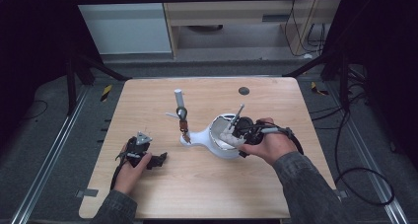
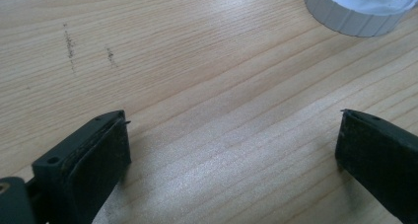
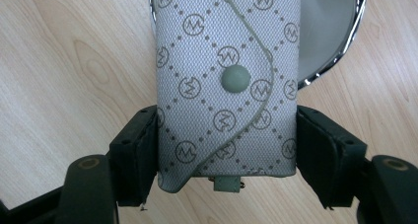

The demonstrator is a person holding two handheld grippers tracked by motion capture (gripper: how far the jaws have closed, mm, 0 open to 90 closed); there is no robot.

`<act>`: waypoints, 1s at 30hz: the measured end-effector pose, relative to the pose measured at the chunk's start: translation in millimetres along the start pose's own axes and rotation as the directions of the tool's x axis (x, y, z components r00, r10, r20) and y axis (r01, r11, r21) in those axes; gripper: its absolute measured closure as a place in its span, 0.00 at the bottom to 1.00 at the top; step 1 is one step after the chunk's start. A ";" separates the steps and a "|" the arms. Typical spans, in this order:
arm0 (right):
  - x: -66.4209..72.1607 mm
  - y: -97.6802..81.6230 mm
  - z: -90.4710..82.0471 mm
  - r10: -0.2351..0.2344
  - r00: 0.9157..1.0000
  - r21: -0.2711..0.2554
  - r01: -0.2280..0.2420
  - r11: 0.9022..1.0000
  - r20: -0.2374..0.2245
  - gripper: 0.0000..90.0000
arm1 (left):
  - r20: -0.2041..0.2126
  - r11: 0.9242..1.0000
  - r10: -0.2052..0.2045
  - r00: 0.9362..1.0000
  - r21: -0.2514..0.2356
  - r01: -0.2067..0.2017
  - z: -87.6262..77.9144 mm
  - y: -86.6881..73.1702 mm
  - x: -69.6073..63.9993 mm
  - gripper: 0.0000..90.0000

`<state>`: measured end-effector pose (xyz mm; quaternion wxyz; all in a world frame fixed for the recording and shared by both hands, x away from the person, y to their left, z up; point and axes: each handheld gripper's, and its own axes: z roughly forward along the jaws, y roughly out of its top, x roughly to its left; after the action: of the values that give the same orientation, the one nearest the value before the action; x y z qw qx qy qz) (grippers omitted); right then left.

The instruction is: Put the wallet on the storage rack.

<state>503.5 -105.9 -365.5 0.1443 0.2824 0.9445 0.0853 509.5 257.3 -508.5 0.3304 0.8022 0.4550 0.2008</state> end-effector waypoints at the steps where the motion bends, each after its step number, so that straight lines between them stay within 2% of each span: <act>1: 0.0 2.0 0.5 0.000 1.000 0.007 0.000 1.000 -0.003 0.34 | 0.000 1.000 0.001 1.000 0.000 -0.001 0.0 0.0 0.0 0.00; 8: -2.9 9.6 8.8 0.004 1.000 0.037 -0.003 0.999 -0.014 0.34 | 0.002 1.000 0.001 1.000 -0.003 -0.001 0.3 0.1 -0.4 0.00; 30: -9.7 21.7 16.7 0.023 0.999 0.040 -0.022 0.999 -0.027 0.34 | 0.004 1.000 0.004 1.000 -0.002 -0.004 0.4 0.4 -0.7 0.00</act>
<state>527.7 -92.0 -373.8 0.1247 0.2945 0.9447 0.0720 509.7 256.4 -508.6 0.3315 0.8032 0.4526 0.2003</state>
